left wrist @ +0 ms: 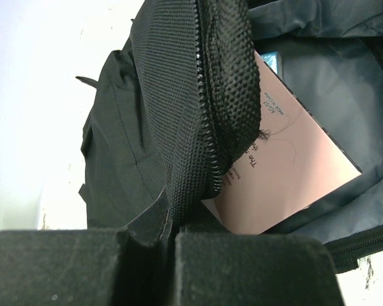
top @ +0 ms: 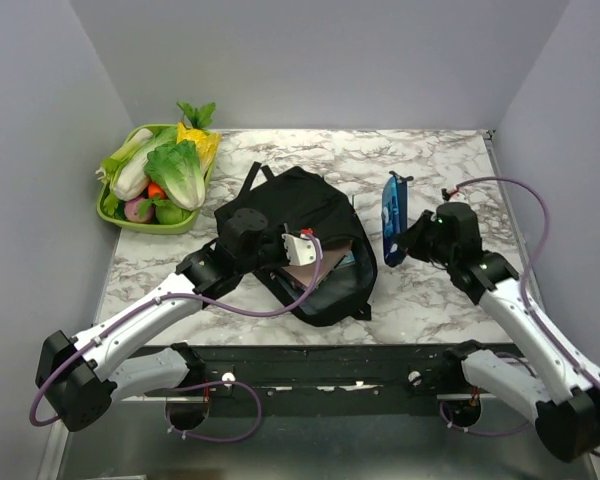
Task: Pack the student bag
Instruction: Pick up the stationery from the center of the board.
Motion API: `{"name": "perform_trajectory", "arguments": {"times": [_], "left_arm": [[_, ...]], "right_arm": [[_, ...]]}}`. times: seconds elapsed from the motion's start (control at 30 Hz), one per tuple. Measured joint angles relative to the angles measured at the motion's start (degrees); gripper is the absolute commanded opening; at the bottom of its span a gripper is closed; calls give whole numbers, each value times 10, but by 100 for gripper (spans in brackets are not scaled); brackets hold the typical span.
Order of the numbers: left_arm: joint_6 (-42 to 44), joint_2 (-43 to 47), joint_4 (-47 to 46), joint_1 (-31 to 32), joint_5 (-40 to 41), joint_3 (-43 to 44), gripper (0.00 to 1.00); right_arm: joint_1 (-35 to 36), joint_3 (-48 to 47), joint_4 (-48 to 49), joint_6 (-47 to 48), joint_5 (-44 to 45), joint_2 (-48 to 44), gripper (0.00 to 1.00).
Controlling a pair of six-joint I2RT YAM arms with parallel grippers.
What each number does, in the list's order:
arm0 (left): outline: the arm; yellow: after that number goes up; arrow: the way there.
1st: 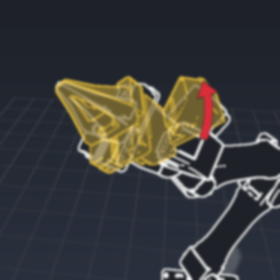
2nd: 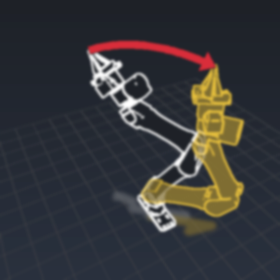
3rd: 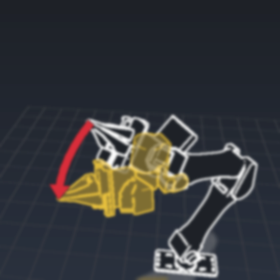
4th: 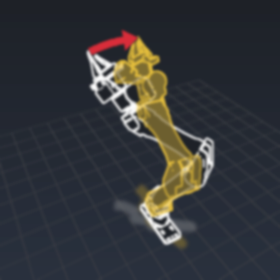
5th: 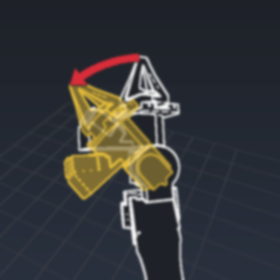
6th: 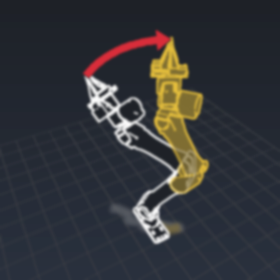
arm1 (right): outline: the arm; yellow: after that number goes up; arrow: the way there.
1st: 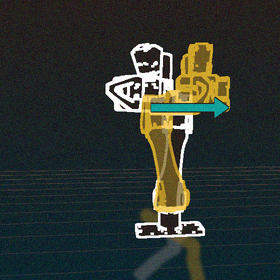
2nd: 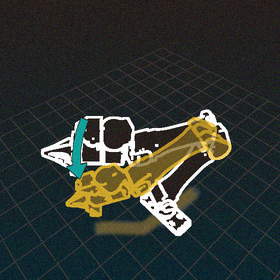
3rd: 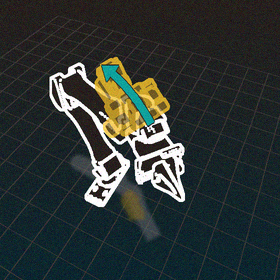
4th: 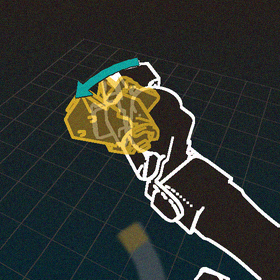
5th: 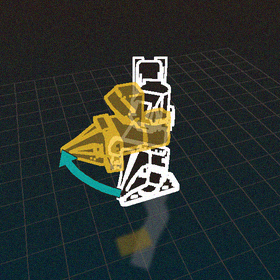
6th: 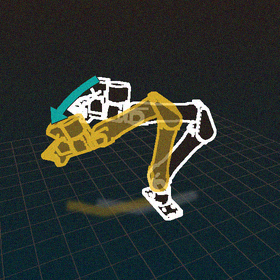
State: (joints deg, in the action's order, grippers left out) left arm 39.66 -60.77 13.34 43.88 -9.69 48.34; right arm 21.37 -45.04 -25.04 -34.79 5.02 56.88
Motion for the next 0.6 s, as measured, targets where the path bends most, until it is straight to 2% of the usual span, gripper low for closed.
{"name": "perform_trajectory", "arguments": {"times": [0.17,0.3,0.43,0.6], "left_arm": [[0,4,-2,0,0,-4,0],[-3,4,-7,0,0,-4,0],[-9,0,-18,0,1,-2,0],[-11,-15,-24,0,3,9,0]], "right_arm": [[8,5,-29,-54,-67,-144,1],[42,11,-50,-120,-111,-214,1],[105,10,-80,-180,-116,-219,1],[191,-3,-166,-246,-93,-201,1]]}}
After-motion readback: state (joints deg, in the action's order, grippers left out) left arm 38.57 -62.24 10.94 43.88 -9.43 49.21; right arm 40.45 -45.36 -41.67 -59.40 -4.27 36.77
